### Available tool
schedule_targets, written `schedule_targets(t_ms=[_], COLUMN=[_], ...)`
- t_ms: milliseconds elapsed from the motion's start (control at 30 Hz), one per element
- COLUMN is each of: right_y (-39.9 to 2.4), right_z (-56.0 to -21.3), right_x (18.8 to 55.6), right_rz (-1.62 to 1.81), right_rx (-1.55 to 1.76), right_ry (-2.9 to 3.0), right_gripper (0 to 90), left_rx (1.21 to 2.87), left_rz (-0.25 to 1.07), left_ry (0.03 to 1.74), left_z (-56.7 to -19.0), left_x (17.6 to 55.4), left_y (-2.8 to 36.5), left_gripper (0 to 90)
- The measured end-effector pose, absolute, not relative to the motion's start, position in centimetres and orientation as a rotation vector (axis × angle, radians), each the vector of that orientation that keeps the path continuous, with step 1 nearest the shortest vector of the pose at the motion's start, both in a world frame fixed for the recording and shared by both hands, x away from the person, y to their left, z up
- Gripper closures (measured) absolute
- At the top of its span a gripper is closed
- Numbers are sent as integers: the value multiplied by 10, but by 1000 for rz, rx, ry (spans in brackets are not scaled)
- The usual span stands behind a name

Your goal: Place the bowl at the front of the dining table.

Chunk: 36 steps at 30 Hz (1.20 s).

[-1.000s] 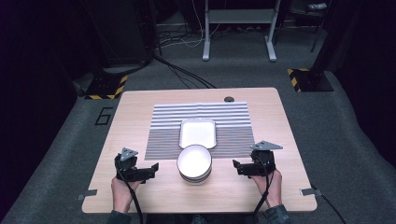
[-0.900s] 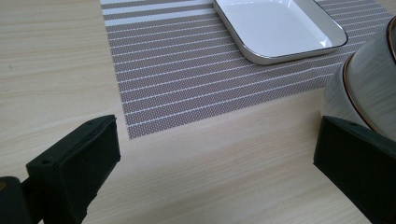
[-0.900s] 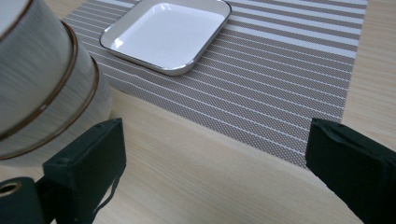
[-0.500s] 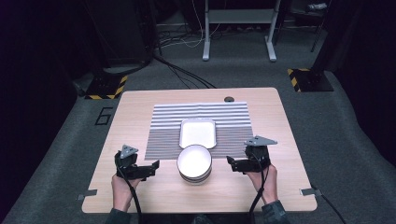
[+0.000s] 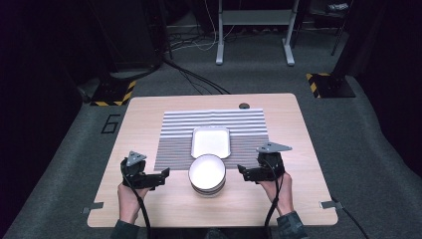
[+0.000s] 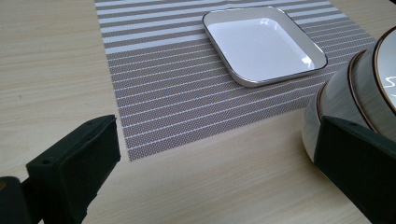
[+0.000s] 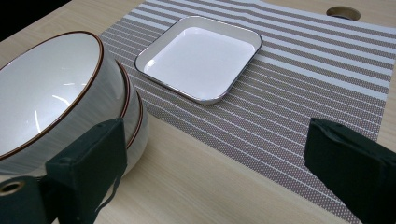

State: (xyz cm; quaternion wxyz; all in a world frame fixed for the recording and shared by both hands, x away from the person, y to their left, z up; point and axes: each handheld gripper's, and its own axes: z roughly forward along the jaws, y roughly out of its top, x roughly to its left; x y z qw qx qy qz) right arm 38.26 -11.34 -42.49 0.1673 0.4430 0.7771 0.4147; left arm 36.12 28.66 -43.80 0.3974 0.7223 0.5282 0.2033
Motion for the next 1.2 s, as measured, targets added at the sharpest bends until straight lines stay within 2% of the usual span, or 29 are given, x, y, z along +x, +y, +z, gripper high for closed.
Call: schedule_targets(t_ms=[833,1200], right_y=[-105,-92], right_z=[-396,-376], right_x=[381,377], right_rz=[1226,1287], right_rx=[1204,1129], right_ry=[2193,2198], right_gripper=[67,70], left_rx=[1821,1820], left_rz=[530,505], left_ry=[1267,1198], left_z=[-407,-393], left_x=[367,372], left_y=[278,259], left_gripper=[1,2])
